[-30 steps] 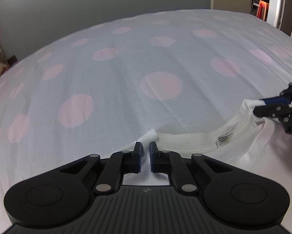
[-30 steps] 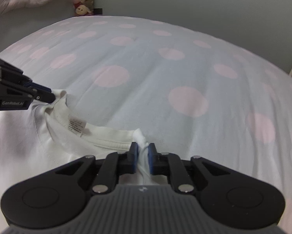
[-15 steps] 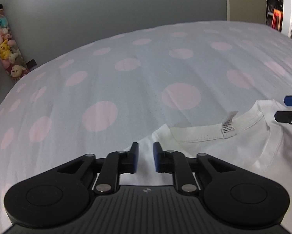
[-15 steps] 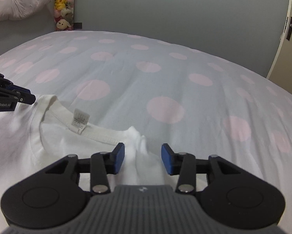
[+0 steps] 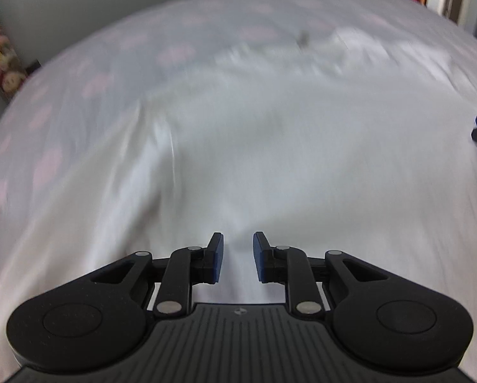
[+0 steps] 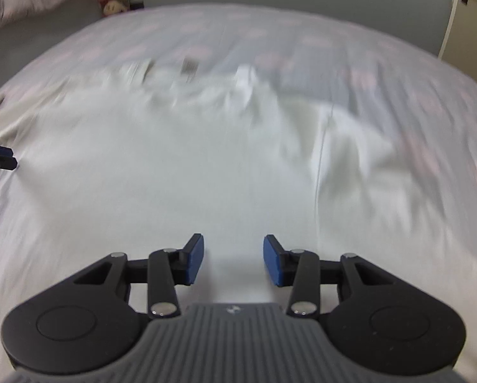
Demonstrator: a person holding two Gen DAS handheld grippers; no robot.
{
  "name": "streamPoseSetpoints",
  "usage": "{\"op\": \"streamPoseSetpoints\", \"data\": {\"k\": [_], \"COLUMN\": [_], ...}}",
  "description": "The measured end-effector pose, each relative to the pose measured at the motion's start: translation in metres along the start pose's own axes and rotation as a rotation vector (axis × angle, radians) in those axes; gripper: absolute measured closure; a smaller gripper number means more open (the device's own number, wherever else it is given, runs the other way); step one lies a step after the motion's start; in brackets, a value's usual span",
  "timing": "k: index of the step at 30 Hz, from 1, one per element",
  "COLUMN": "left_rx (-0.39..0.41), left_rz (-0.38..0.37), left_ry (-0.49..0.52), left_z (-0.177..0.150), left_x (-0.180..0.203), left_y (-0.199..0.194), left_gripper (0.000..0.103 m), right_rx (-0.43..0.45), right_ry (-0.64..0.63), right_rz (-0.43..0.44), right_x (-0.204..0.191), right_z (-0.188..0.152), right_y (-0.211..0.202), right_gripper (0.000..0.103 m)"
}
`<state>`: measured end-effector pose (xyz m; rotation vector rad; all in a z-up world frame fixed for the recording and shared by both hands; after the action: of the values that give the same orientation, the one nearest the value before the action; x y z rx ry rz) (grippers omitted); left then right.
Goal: Fold clothes
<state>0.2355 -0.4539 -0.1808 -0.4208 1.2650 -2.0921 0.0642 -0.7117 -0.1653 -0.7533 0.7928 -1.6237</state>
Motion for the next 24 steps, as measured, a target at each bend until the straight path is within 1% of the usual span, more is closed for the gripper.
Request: {"op": "streamPoseSetpoints", "data": {"k": [2, 4, 7, 9, 12, 14, 18, 22, 24], "left_rx": [-0.062, -0.092, -0.159, -0.206, -0.251, -0.260, -0.278, -0.261, -0.254], "left_rz": [-0.002, 0.019, 0.037, 0.032, 0.027, 0.026, 0.005, -0.021, -0.034], "left_ry": [-0.006, -0.003, 0.000, -0.013, -0.066, -0.100, -0.191, -0.265, -0.300], "left_z": [-0.031, -0.059, -0.091, -0.109, -0.135, -0.149, -0.171, -0.188, -0.192], "left_x": [0.000, 0.001, 0.003, 0.003, -0.002, -0.005, -0.015, -0.024, -0.029], "left_y": [-0.013, -0.028, -0.046, -0.055, -0.069, -0.078, -0.092, -0.104, -0.108], "left_gripper": [0.085, 0.085, 0.085, 0.085, 0.085, 0.085, 0.085, 0.084, 0.084], "right_rx": [-0.074, -0.136, -0.190, -0.232, -0.289, -0.306, -0.383, -0.459, -0.485], "right_ry": [0.014, 0.000, -0.034, -0.049, -0.045, -0.047, -0.042, -0.066, -0.074], "right_rz": [0.025, 0.020, 0.007, 0.004, 0.011, 0.013, 0.049, 0.058, 0.054], "right_x": [-0.011, -0.027, -0.047, -0.061, -0.076, -0.085, -0.097, -0.109, -0.112], "right_z": [-0.026, -0.054, -0.085, -0.105, -0.133, -0.150, -0.175, -0.198, -0.204], "right_y": [-0.014, -0.027, -0.050, -0.066, -0.083, -0.095, -0.114, -0.126, -0.130], "right_gripper": [0.058, 0.058, 0.058, 0.058, 0.058, 0.057, 0.057, 0.057, 0.057]}}
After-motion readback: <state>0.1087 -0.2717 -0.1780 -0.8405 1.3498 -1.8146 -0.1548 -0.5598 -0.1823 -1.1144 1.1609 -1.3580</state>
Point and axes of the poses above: each gripper's, at about its wrist camera, not at the fingertips, and y roughly the way its jaws point, x to its right, z to its top, the point moved 1 cm from there along y, roughly the way its jaws point, and after that the axes turned 9 degrees about -y, right-handed, at the moved point
